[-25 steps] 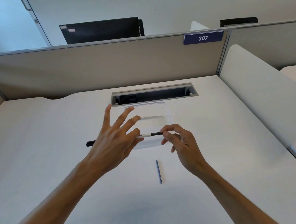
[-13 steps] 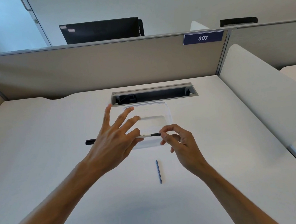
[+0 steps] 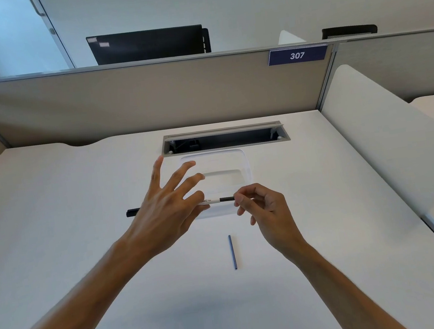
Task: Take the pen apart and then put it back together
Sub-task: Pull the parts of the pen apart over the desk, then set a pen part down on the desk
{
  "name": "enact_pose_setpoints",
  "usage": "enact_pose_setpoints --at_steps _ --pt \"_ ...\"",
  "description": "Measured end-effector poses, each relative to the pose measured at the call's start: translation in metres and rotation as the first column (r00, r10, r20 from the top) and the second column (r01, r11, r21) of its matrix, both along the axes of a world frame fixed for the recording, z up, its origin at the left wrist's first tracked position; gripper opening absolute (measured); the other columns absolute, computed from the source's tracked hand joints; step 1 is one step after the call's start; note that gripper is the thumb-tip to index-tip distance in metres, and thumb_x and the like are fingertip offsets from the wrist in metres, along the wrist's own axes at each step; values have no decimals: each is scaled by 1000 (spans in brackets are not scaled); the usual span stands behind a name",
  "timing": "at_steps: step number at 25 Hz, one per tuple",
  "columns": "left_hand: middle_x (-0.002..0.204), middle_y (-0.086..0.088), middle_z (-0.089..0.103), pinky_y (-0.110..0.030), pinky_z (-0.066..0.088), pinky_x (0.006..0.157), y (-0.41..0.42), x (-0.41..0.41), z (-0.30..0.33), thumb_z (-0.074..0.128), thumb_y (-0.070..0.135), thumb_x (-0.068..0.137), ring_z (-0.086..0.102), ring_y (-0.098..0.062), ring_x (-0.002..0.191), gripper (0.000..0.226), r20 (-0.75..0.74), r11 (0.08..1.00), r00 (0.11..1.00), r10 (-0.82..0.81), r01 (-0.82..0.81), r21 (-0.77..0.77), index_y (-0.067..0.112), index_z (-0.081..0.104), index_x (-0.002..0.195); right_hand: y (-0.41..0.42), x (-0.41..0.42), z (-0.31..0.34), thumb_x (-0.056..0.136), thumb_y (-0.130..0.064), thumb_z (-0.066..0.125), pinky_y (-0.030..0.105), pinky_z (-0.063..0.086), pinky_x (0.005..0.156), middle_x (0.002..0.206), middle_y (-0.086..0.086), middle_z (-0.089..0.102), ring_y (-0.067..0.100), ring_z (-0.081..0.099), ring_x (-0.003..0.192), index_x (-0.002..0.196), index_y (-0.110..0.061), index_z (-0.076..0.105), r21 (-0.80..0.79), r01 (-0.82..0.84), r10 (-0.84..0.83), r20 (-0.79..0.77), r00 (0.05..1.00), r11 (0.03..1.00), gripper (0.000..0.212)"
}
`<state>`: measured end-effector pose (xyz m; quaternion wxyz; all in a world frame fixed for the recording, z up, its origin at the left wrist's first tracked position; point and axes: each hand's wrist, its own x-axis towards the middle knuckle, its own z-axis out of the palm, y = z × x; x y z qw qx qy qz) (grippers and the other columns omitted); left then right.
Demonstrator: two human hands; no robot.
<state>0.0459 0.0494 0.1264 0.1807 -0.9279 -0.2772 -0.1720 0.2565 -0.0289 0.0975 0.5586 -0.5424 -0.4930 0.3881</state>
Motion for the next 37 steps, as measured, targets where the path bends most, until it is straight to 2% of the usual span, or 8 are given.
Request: enact_pose_setpoints --at_steps 7,15,19,22,26,30,33,37 --pt "129 -10 64 -72 18 112 -1 -3 -2 45 41 97 44 -34 137 32 25 999 1000 12 -11 -32 20 67 88 -2 2 3 90 -12 69 19 46 56 83 -8 74 9 67 75 92 -23 70 -18 10 -11 -51 999 1000 12" --pt "128 -7 64 -69 17 113 1 -8 -4 46 40 99 43 -31 138 31 76 996 997 30 -24 -87 20 68 90 -3 6 1 86 -12 74 19 46 55 78 -6 74 7 66 74 91 -17 73 -41 108 -113 -166 980 993 8" --pt "126 1 64 -61 14 117 0 -14 -16 35 45 100 42 -25 138 39 145 978 986 87 -57 -202 21 66 91 -7 5 -7 88 -11 72 16 46 56 78 -10 73 4 65 73 92 -20 75 -44 151 -157 -179 971 988 10" --pt "124 2 65 -59 16 117 -5 -17 -28 34 44 100 44 -24 135 41 184 961 976 120 -67 -270 20 66 91 -10 -1 -20 88 -12 72 17 48 59 86 -8 75 4 68 81 96 -22 76 -28 198 -200 -73 977 980 13" --pt "122 2 66 -59 18 116 -10 -22 -37 36 43 100 46 -24 134 38 214 949 966 145 -74 -307 20 66 93 -12 -12 -46 86 -13 74 18 41 50 88 -10 76 3 69 78 94 -17 76 62 221 -229 192 954 973 9" --pt "122 1 66 -60 17 116 -13 -26 -41 36 43 100 46 -24 134 38 227 941 961 157 -77 -329 21 67 94 -13 -29 -81 84 -23 73 20 42 54 84 -16 73 5 68 74 86 -27 73 79 202 -215 449 867 976 5" --pt "122 1 67 -61 17 116 -13 -29 -43 36 43 100 46 -24 134 39 223 938 962 160 -78 -337 21 68 96 -13 -45 -101 82 -25 72 24 49 60 75 -15 71 5 64 67 85 -28 73 45 229 -214 560 800 972 4" --pt "122 2 67 -60 16 116 -10 -33 -46 36 43 100 46 -25 134 39 208 941 968 144 -68 -333 21 68 96 -8 -62 -117 81 -29 71 23 42 58 74 -18 72 8 60 59 81 -27 71 -24 297 -205 672 712 954 3"
